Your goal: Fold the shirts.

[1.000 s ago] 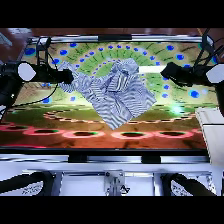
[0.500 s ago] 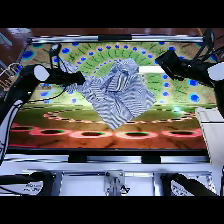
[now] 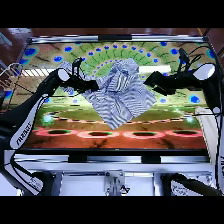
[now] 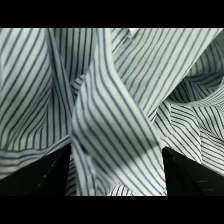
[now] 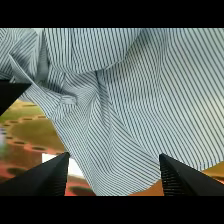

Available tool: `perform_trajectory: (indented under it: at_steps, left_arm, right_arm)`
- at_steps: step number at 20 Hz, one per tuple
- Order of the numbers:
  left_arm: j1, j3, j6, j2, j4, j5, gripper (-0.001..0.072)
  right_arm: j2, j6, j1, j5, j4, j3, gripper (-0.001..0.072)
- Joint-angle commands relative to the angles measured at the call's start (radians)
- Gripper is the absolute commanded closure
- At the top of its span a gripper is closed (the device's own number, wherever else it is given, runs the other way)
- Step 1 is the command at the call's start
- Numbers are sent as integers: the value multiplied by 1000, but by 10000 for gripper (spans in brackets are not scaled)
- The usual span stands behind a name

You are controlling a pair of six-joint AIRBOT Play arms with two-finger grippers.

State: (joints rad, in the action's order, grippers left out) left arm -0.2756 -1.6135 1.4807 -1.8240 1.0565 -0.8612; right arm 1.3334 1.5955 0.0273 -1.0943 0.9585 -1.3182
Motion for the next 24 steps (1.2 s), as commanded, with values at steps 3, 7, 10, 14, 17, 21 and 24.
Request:
perform_trajectory:
  at_steps: [3,7,10,14,17,21,24]
  left_arm:
    - [-11,-25,-6,-42,-11,159,42]
    - [7,-50,-76,-31,-9,70,643]
    - [18,-56,-262,34,44,-73,644]
    - [-6,-54,-276,160,80,-181,644]
    - [-53,-53,-277,223,85,-203,644]
    - [-106,-54,-277,278,106,-279,644]
    - [-131,-54,-276,299,148,-301,644]
  right_arm:
    - [74,-67,113,-8,2,0,23]
    - [92,-76,158,130,-6,-2,23]
    - [96,-103,177,232,-8,-21,23]
    - [139,-101,190,319,-8,-68,23]
    - [224,-103,190,284,42,-174,23]
    - [352,-156,190,172,50,-356,23]
    - [426,-196,194,52,77,-455,23]
